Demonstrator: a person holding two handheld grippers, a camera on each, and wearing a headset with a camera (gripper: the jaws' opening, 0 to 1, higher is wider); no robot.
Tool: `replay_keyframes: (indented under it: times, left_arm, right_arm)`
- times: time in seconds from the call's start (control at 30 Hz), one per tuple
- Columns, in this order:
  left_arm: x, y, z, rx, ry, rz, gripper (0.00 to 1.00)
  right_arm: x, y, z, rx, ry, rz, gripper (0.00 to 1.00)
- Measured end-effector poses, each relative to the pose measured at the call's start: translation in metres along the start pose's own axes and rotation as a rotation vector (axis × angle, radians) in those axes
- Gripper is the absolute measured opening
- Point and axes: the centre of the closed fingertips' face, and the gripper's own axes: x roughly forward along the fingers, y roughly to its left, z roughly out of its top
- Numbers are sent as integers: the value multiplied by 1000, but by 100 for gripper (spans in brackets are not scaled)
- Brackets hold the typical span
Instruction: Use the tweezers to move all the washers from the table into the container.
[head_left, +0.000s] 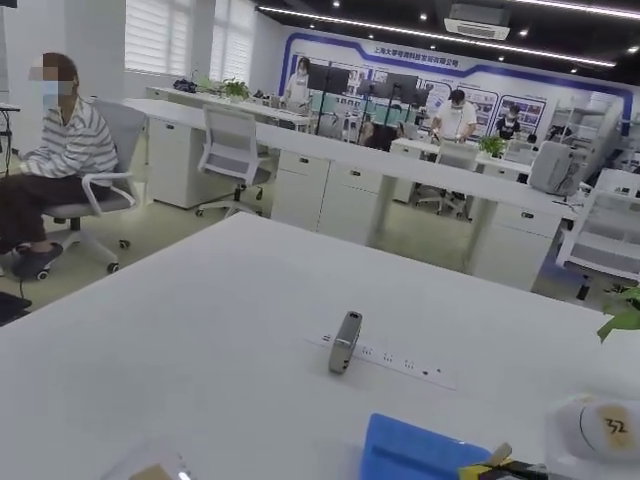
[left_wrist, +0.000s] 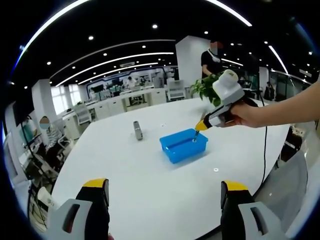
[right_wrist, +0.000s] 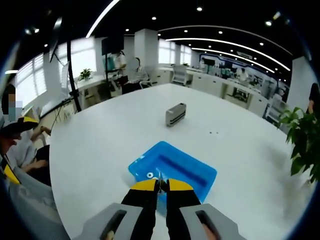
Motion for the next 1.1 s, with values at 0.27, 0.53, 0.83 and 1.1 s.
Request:
replay_keyframes:
  times: [0.27,0.53,0.83,1.1]
  left_arm:
    - [2,5,-6,-18,8,6,94]
    - [6,11,-10,-33,15,17,94]
    - [8,12,-12,-36,24,18,94]
    - [10,12,-16,-44,37,13,94]
  right_arm:
    - [17,-10,-1,25,6,-13,2]
    - [34,-15,-10,-7,57,-36,2]
    - [47,-20,-15,13,78,-27,2]
    - [56,-21,-24,24,100,-21,2]
